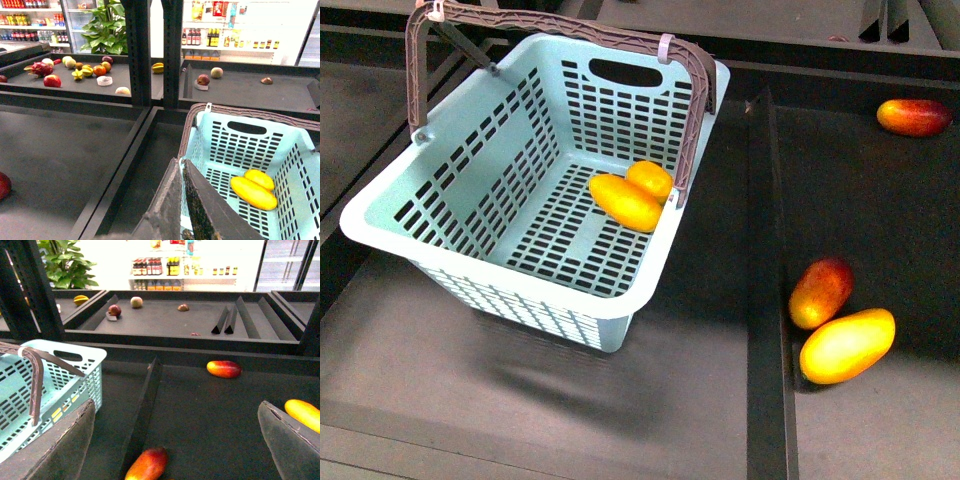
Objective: Pick lemon and mango into basket
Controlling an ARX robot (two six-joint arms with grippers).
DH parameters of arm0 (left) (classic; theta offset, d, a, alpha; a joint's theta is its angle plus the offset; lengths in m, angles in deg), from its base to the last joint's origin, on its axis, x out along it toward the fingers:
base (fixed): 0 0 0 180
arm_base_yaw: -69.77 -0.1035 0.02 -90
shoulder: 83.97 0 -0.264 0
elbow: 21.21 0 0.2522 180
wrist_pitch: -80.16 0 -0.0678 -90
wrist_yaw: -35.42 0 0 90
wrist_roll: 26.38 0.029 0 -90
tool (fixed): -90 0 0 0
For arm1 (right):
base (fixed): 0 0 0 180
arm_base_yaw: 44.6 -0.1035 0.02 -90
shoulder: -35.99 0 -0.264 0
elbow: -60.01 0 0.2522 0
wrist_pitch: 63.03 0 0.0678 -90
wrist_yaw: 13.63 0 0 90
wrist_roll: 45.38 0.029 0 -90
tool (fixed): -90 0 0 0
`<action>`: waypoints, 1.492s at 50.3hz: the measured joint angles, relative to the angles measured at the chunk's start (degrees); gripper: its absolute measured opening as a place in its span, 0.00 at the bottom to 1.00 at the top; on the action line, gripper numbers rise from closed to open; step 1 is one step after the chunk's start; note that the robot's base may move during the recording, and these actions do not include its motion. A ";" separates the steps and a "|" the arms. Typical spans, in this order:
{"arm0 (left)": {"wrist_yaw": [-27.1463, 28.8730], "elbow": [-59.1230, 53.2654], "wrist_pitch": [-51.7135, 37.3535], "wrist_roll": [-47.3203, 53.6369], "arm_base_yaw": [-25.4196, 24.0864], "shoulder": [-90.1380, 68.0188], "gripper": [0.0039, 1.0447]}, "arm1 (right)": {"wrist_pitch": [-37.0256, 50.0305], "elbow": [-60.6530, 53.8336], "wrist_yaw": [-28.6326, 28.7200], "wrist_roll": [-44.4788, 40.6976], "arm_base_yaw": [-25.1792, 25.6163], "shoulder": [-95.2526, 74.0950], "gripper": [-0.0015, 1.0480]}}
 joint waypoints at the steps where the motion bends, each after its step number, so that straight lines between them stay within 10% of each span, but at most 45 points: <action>1: 0.00 0.00 0.33 0.00 0.00 0.33 0.03 | 0.00 0.00 0.00 0.00 0.00 0.00 0.92; 54: 0.00 0.00 14.73 -0.02 -0.02 14.43 0.03 | 0.00 0.00 0.02 0.00 0.00 0.00 0.92; 75: 0.00 0.00 14.73 0.00 -0.02 14.43 0.87 | 0.00 0.00 0.02 0.00 0.00 0.00 0.92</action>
